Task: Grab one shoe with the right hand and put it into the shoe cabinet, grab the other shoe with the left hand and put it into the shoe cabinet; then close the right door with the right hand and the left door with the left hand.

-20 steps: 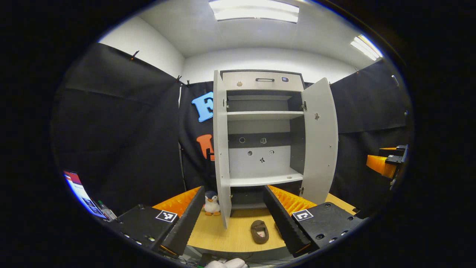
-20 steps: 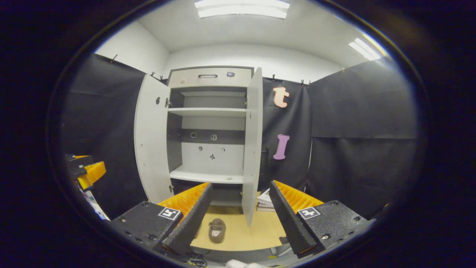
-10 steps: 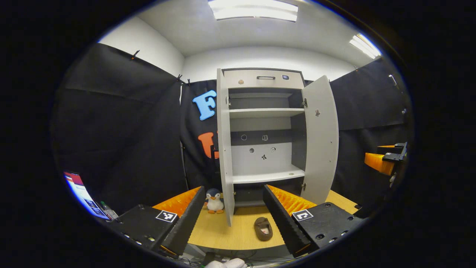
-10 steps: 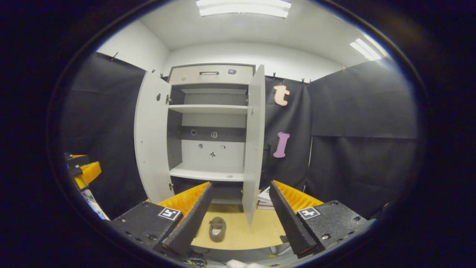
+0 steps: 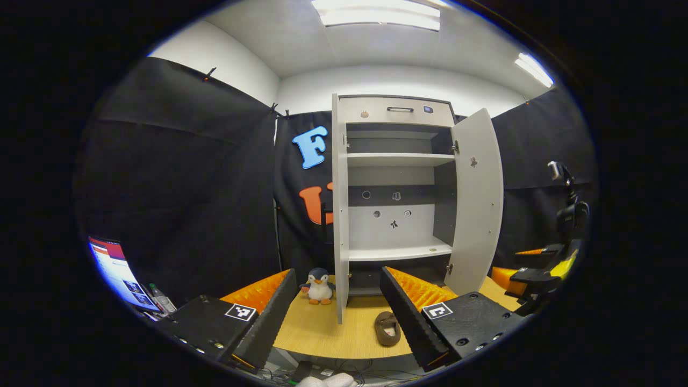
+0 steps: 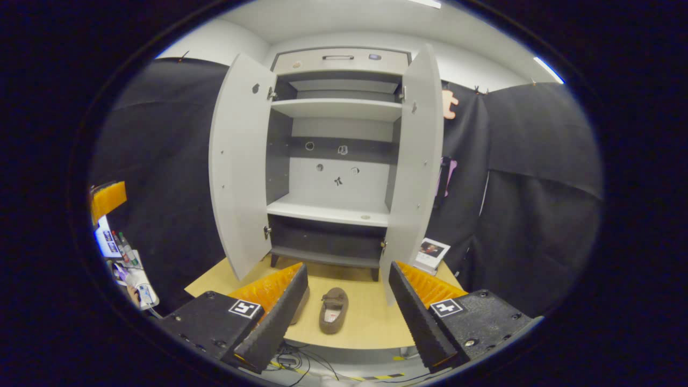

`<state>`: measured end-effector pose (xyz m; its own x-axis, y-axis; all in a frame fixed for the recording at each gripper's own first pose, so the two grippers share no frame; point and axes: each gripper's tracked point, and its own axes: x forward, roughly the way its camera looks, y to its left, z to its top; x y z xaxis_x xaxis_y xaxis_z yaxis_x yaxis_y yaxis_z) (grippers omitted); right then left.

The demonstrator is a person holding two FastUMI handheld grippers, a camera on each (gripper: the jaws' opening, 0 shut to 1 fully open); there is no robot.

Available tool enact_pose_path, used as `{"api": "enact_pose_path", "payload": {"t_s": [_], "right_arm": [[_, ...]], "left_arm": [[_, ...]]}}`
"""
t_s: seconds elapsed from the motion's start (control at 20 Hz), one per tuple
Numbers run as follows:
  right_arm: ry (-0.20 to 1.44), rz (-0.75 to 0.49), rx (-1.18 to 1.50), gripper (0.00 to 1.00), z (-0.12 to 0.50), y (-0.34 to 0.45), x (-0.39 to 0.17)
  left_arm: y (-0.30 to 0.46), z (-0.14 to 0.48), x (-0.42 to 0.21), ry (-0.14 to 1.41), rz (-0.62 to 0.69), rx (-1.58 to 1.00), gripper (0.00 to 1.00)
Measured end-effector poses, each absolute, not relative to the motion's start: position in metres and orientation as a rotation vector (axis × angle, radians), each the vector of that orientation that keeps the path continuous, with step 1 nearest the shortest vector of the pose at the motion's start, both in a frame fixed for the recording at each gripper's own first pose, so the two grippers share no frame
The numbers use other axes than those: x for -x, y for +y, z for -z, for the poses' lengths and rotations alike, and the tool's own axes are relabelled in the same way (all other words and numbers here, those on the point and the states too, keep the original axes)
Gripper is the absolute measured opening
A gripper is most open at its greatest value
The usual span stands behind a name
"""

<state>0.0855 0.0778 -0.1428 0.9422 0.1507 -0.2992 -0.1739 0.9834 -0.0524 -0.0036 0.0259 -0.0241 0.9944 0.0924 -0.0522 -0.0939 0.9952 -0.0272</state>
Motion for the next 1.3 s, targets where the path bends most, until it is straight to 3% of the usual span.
{"api": "enact_pose_path", "payload": {"t_s": [0.3,0.6,0.7,0.75,1.0,1.1,1.15,1.3], "right_arm": [[0.57,-0.241,0.032,0.99,0.277,0.107,-0.142],[0.718,-0.249,0.006,0.99,0.375,0.12,-0.188],[0.746,-0.256,0.001,1.0,0.397,0.127,-0.201],[0.757,-0.255,0.002,0.94,0.408,0.131,-0.21],[0.824,-0.252,-0.059,0.96,0.453,0.144,-0.243],[0.831,-0.242,-0.057,0.87,0.467,0.144,-0.258],[0.831,-0.242,-0.072,0.91,0.472,0.146,-0.265],[0.848,-0.22,-0.085,0.86,0.492,0.148,-0.285]], "left_arm": [[0.039,0.036,-0.017,0.092,-0.154,0.015,0.96],[0.035,0.044,-0.042,0.126,-0.185,0.002,0.96],[0.033,0.044,-0.05,0.129,-0.189,-0.008,0.96],[0.033,0.046,-0.054,0.13,-0.192,-0.015,0.96],[0.029,0.044,-0.07,0.138,-0.213,-0.024,0.96],[0.03,0.044,-0.075,0.143,-0.23,-0.03,0.96],[0.032,0.045,-0.078,0.143,-0.243,-0.037,0.96],[0.04,0.049,-0.087,0.157,-0.286,-0.042,0.96]]}}
